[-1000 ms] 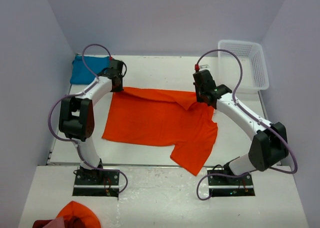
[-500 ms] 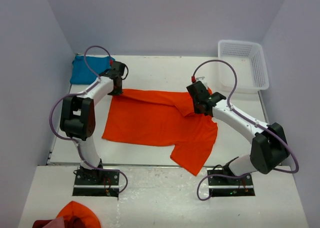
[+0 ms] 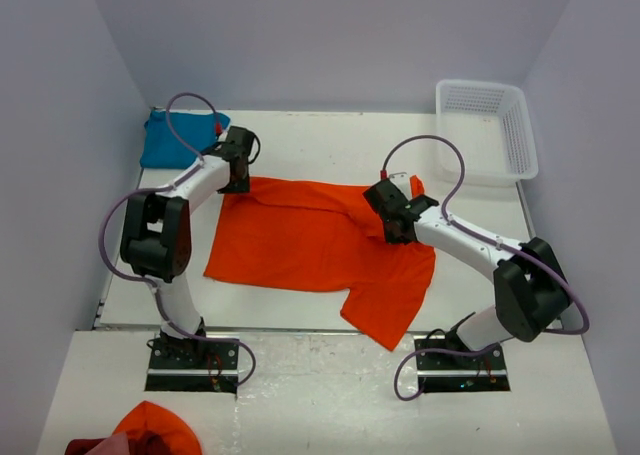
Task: Fold and stack the t-shirts
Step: Flatten out the tshirt
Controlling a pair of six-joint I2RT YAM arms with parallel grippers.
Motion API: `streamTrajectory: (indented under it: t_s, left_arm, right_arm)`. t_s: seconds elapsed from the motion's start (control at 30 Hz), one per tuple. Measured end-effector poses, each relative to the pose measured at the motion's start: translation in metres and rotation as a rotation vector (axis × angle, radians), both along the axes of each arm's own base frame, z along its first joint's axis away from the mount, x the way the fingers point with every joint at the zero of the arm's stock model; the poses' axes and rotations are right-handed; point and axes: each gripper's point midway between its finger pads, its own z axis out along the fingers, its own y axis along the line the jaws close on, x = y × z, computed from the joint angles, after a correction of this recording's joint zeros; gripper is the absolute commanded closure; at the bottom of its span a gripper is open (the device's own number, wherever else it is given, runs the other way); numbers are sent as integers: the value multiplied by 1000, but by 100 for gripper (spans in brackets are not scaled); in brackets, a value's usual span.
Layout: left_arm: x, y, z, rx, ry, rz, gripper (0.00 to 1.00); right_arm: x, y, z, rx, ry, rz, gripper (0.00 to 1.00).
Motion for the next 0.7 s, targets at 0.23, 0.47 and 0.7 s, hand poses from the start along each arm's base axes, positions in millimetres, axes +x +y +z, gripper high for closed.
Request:
streamTrajectory:
  t_s: [0.23,0.47,0.7]
  left_arm:
    - [4,3,29,1,-87,30,27]
    - [4,-7,27,-25,-84,4,27]
    - [16,-20,38,-82,-118,-24,26]
  right_arm:
    - [-6,-10,-2,-30,5,-56,100]
    - [-14,-15,-6,-29,20,-106,61]
    - [-16,-18,-2,-22,26,-112,9]
